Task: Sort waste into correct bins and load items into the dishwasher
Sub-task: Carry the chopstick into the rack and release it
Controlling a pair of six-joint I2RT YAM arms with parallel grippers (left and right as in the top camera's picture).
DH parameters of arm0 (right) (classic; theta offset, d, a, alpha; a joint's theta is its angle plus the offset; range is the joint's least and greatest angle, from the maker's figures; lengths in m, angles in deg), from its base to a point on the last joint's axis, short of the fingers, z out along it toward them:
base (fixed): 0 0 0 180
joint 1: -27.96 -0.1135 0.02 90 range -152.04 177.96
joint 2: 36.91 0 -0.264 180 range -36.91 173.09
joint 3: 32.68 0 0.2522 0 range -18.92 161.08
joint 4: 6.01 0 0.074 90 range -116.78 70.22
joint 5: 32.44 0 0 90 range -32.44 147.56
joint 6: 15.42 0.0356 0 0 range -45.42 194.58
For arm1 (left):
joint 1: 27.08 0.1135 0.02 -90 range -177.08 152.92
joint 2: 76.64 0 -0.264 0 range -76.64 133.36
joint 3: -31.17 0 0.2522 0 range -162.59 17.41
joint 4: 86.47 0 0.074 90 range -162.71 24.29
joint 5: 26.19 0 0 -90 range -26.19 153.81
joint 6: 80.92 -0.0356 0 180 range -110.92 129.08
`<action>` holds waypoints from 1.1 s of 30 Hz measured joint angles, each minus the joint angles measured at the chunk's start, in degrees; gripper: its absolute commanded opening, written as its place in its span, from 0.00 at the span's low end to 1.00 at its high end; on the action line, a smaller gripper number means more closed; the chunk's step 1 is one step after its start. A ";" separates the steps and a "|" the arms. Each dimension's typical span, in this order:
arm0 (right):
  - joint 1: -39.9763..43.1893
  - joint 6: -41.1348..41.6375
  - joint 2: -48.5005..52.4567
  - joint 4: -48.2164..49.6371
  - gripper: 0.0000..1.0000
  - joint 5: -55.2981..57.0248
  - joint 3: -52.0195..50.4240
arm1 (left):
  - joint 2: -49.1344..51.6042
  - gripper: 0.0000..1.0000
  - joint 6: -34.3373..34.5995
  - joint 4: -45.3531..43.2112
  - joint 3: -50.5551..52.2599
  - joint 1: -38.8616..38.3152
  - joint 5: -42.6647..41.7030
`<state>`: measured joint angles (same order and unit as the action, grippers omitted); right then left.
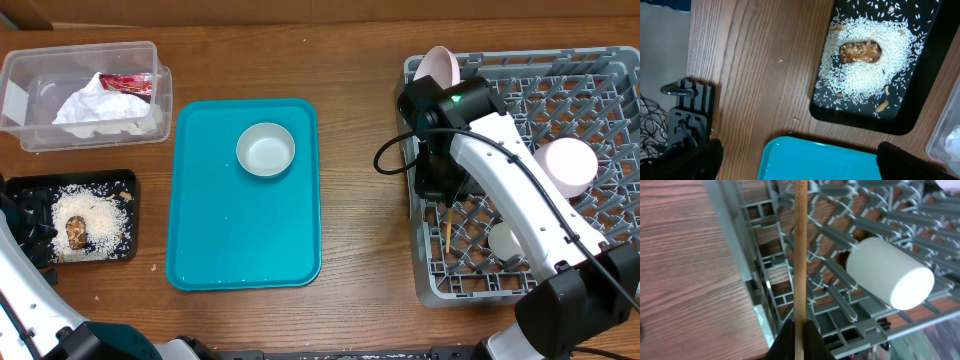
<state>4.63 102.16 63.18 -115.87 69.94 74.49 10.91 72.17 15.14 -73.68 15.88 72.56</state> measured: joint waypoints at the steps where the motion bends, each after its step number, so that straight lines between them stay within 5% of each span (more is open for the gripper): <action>1: 0.00 -0.83 0.00 0.26 0.04 -0.55 0.00 | 0.00 1.00 0.00 0.00 0.00 0.00 0.00; 19: 0.42 -11.82 -0.31 2.54 0.04 -9.22 -0.02 | 0.00 1.00 0.00 0.02 0.00 0.00 0.00; 33: 10.80 -19.74 -0.31 4.57 0.04 -17.64 -0.04 | 0.00 1.00 0.00 0.02 0.00 0.00 -0.02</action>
<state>15.42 82.42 62.87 -111.30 52.30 74.44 10.91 72.17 15.17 -73.68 15.88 72.54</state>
